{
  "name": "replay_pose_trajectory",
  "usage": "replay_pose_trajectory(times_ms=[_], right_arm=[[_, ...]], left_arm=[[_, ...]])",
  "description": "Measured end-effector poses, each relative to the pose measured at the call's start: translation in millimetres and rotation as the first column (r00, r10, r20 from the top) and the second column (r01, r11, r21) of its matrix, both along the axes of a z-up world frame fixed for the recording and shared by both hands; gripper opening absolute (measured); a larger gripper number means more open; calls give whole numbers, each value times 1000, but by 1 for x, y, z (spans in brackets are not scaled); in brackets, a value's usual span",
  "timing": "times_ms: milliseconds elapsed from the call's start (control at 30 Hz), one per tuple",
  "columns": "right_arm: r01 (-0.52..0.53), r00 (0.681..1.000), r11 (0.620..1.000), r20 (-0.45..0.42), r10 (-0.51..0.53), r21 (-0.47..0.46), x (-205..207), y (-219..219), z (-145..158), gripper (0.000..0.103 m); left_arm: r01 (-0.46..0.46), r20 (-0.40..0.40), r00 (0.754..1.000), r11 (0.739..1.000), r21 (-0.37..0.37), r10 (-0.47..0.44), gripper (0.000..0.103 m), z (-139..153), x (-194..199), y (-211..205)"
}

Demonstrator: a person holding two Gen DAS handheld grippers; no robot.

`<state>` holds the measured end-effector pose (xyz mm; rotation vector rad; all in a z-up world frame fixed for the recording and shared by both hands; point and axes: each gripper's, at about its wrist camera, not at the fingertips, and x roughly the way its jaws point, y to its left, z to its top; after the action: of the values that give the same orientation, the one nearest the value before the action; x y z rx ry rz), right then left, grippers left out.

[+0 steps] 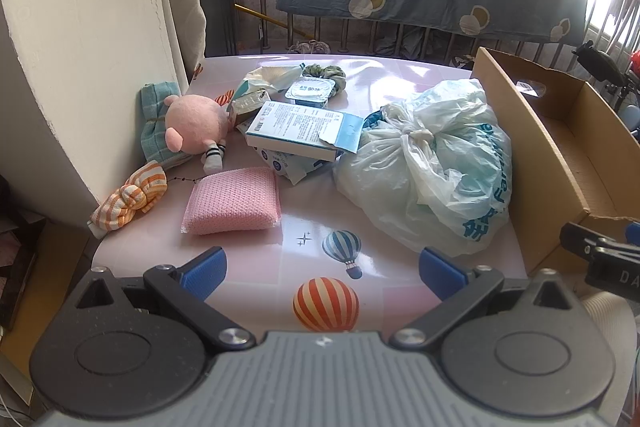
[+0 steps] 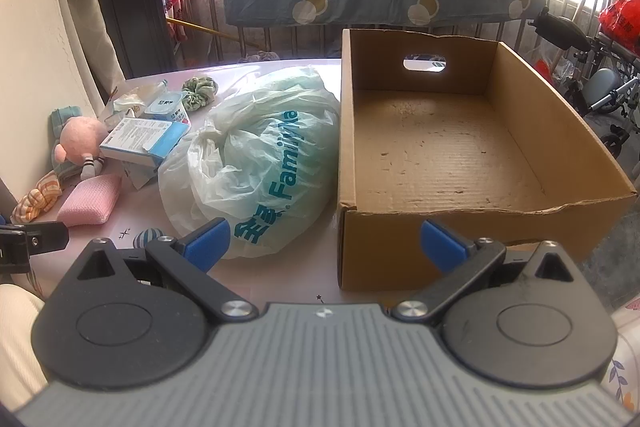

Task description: Organize soft objects

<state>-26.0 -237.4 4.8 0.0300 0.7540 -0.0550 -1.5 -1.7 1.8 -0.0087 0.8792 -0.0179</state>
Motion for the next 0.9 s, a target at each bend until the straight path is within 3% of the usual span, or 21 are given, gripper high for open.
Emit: replay_pose_trajectory(times_ms=[400,667,900], right_arm=[[-37,999,999,37,38,-12,-3,6,11,102],[-151,981,988,120,155,-46,9,21,40,102],[-288,947,957,138,288,-26,48,39,61,102]], left_arm=[[-11,3,1000,1000,13,11,103,1,1,6],[-42,10,999,999,32,42,103,5,10,15],[-80,6,997,995,53,79,103,5,27,31]])
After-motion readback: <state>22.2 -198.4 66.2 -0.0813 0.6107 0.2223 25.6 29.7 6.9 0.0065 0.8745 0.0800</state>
